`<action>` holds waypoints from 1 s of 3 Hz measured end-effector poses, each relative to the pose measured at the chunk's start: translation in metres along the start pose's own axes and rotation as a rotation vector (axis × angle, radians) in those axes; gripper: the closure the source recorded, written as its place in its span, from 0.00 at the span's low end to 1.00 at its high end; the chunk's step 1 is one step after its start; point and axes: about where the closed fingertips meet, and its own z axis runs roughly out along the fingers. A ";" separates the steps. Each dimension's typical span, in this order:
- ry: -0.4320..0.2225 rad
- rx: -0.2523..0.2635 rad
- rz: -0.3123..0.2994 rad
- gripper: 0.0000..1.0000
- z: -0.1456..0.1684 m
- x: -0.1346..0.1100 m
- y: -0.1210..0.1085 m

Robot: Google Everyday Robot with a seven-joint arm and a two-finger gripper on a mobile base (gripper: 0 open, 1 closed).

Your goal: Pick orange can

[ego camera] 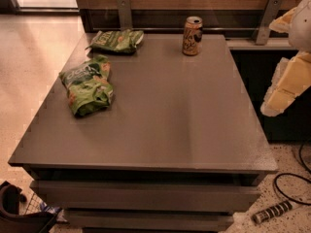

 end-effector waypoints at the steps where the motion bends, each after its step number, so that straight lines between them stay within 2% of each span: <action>1: -0.124 0.044 0.086 0.00 0.017 0.009 -0.029; 2: -0.446 0.128 0.204 0.00 0.046 0.006 -0.086; 3: -0.767 0.242 0.288 0.00 0.053 -0.023 -0.146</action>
Offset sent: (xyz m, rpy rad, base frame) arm 0.1736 -0.0435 0.0402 0.8303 -0.5655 -0.1589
